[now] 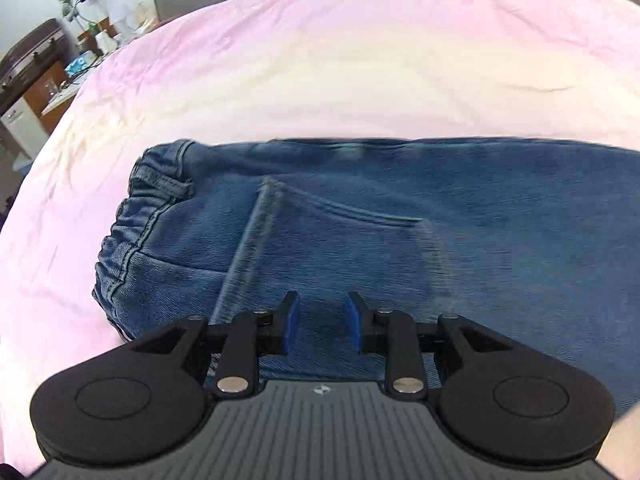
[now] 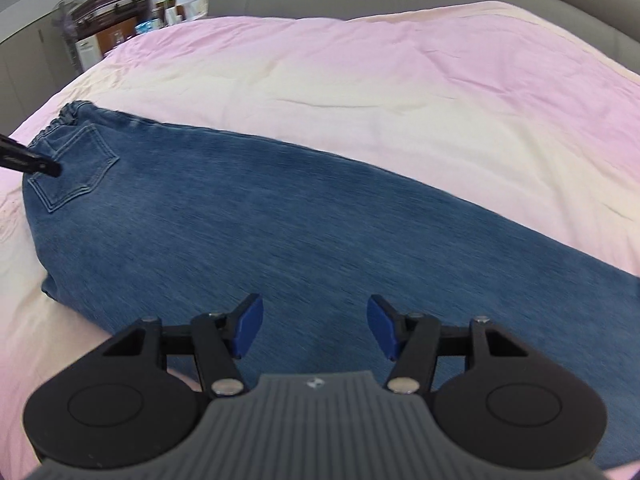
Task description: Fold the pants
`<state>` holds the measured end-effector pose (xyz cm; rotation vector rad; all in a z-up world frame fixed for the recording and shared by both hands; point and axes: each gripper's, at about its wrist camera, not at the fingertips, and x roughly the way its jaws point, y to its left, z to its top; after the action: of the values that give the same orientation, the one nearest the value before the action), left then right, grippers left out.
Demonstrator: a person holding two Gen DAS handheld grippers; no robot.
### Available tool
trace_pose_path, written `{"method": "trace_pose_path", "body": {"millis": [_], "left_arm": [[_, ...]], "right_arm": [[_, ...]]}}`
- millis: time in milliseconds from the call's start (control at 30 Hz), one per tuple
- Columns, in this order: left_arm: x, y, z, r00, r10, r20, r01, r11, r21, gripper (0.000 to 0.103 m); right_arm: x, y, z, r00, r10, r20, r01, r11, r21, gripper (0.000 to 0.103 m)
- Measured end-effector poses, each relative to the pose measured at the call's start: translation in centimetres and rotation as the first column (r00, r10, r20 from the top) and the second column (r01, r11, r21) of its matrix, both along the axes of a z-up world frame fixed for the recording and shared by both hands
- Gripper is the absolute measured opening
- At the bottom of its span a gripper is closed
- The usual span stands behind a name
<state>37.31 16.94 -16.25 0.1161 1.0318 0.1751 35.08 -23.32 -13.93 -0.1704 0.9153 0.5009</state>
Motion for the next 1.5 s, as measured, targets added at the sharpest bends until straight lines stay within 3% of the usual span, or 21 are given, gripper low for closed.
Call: {"method": "trace_pose_path", "body": {"millis": [133, 333, 567, 767, 800, 867, 900, 1000, 1100, 1267, 1333, 1433, 1500], "left_arm": [[1.6, 1.9, -1.1, 0.998, 0.044, 0.034, -0.044, 0.999, -0.014, 0.021], [6.0, 2.8, -1.9, 0.998, 0.057, 0.020, -0.057, 0.998, -0.018, 0.007], [11.2, 4.8, -3.3, 0.997, 0.077, -0.006, -0.077, 0.996, -0.052, 0.007], [10.5, 4.1, -2.6, 0.999, 0.043, -0.003, -0.043, 0.999, 0.000, 0.006], [9.9, 3.9, -2.0, 1.000, 0.030, 0.002, -0.030, 0.999, 0.010, 0.006], [8.4, 3.0, -0.4, 1.000, -0.012, 0.029, 0.011, 1.000, 0.023, 0.017], [7.3, 2.6, 0.3, 0.998, -0.029, 0.047, 0.029, 0.999, 0.014, 0.018], [4.5, 0.7, 1.8, 0.993, -0.098, 0.065, 0.102, 0.993, -0.062, 0.018], [1.6, -2.8, 2.5, 0.981, -0.183, 0.056, 0.189, 0.972, -0.137, 0.018], [-2.9, -7.5, 1.0, 0.956, -0.294, -0.022, 0.286, 0.943, -0.172, 0.018], [-3.3, -7.9, -0.5, 0.956, -0.284, -0.073, 0.271, 0.951, -0.149, 0.017], [-2.9, -7.6, -3.4, 0.945, -0.263, -0.195, 0.242, 0.962, -0.125, 0.017], [-3.2, -7.5, -4.3, 0.944, -0.262, -0.201, 0.246, 0.964, -0.100, 0.017]], "right_arm": [[2.1, 5.2, -2.3, 0.997, 0.068, -0.031, -0.070, 0.995, -0.066, 0.052], [7.0, 9.9, -3.7, 0.998, 0.056, -0.002, -0.056, 0.989, -0.138, 0.057], [11.9, 12.2, -5.2, 0.999, -0.015, -0.039, 0.009, 0.989, -0.150, 0.060], [12.7, 12.8, -4.8, 0.998, -0.033, -0.056, 0.024, 0.987, -0.160, 0.062], [12.4, 12.6, -4.4, 0.998, -0.028, -0.051, 0.020, 0.988, -0.151, 0.061], [11.2, 11.4, -3.4, 0.999, -0.023, -0.043, 0.016, 0.991, -0.136, 0.057], [10.6, 10.7, -2.9, 0.999, -0.027, -0.044, 0.021, 0.991, -0.129, 0.057], [8.4, 8.1, -1.8, 0.998, -0.042, -0.054, 0.037, 0.996, -0.085, 0.056], [6.1, 5.8, -1.5, 0.993, -0.025, -0.116, 0.021, 0.999, -0.034, 0.046], [3.0, 1.5, -2.0, 0.991, -0.092, -0.098, 0.079, 0.988, -0.132, 0.046], [2.3, -1.1, -2.8, 0.984, -0.147, -0.104, 0.128, 0.977, -0.169, 0.046], [1.4, -4.5, -3.6, 0.983, -0.166, -0.077, 0.145, 0.964, -0.225, 0.058], [1.1, -6.6, -3.9, 0.978, -0.192, -0.077, 0.171, 0.961, -0.218, 0.058]]}}
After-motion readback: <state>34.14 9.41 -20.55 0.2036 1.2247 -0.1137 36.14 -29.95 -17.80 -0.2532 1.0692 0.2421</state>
